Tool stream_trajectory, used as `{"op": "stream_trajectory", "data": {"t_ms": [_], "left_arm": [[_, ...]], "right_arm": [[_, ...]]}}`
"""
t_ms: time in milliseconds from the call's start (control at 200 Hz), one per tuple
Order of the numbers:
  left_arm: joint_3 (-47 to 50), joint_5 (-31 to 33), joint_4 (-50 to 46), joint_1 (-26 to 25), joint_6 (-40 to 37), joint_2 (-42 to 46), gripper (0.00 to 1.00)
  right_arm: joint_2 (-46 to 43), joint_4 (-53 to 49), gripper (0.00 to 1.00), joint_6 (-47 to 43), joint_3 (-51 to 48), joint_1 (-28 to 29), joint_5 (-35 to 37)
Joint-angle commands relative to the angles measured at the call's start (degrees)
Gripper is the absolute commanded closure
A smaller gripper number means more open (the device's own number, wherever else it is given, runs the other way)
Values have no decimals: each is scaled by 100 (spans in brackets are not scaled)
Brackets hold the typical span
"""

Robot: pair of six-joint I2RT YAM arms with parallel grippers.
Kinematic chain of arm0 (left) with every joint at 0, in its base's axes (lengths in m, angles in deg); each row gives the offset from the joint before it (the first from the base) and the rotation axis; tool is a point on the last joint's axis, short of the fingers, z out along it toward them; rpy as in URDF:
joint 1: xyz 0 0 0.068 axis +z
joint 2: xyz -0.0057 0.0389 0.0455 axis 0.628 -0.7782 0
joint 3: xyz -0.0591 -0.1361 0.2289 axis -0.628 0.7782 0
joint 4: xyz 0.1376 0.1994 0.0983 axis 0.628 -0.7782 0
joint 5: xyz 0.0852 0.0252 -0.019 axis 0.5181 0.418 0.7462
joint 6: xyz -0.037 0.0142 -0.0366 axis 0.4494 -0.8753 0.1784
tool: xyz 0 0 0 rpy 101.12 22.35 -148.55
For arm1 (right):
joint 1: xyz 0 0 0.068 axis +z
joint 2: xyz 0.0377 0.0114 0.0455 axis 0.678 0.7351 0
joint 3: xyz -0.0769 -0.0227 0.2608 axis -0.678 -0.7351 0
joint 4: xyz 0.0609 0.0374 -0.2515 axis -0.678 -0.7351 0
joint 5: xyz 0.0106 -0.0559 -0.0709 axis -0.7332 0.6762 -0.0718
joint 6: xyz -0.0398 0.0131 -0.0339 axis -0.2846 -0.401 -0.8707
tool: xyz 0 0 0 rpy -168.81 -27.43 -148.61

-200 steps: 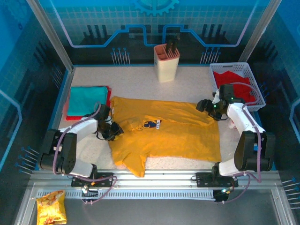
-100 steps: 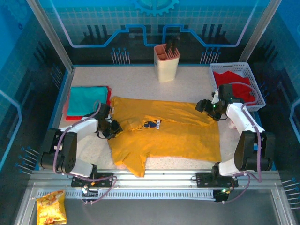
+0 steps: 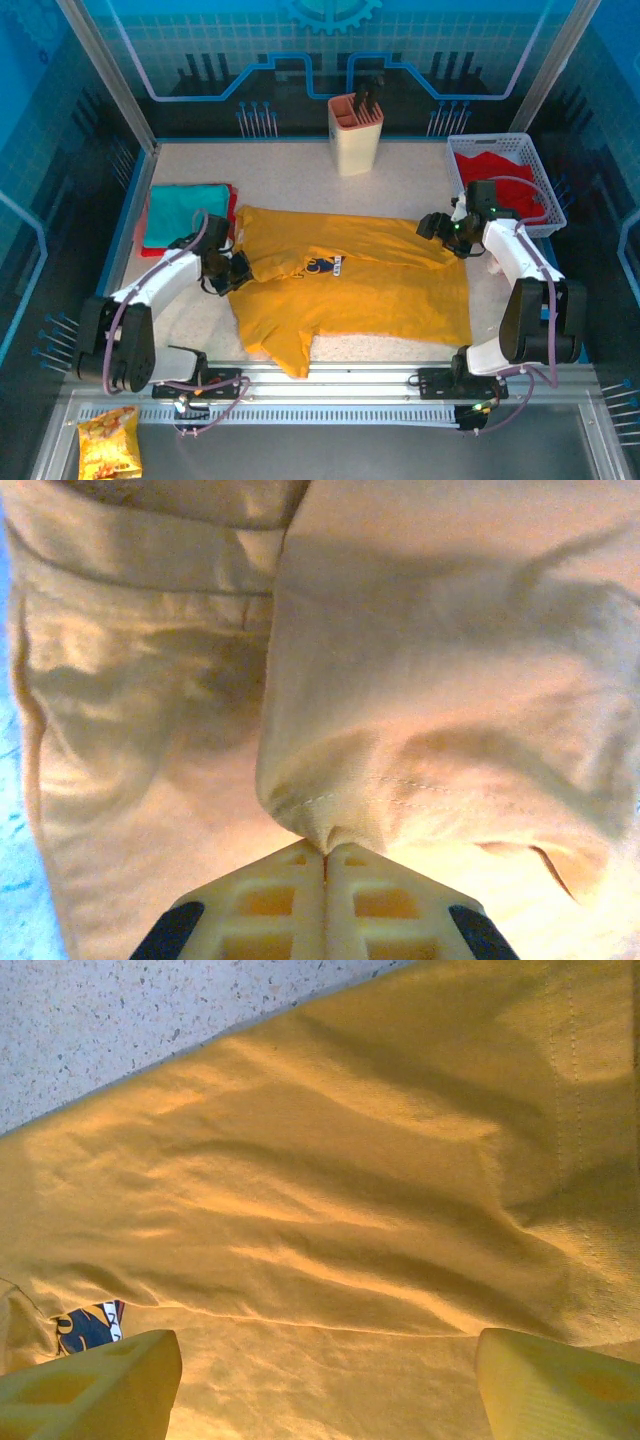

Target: Fold and stack the t-shirts

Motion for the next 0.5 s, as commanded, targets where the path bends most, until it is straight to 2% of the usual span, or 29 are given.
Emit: {"op": "stream_trajectory", "data": {"t_ms": [0, 245, 295, 325, 410, 495], "left_arm": [[-107, 38, -811, 28, -248, 234, 100], [-192, 840, -1263, 151, -411, 337, 100], [-277, 1019, -1261, 153, -429, 199, 86], [-342, 1087, -1248, 151, -425, 115, 81], [-486, 952, -1072, 137, -350, -12, 63], [-685, 742, -844, -55, -306, 63, 60]], "right_arm": [[52, -23, 22, -7, 87, 79, -135], [55, -23, 22, -13, 90, 78, -167], [54, -23, 22, -18, 89, 78, -169], [47, -22, 22, -11, 74, 83, -184], [36, -22, 22, -24, 67, 87, -190], [30, -64, 22, -54, 90, 87, -163]]}}
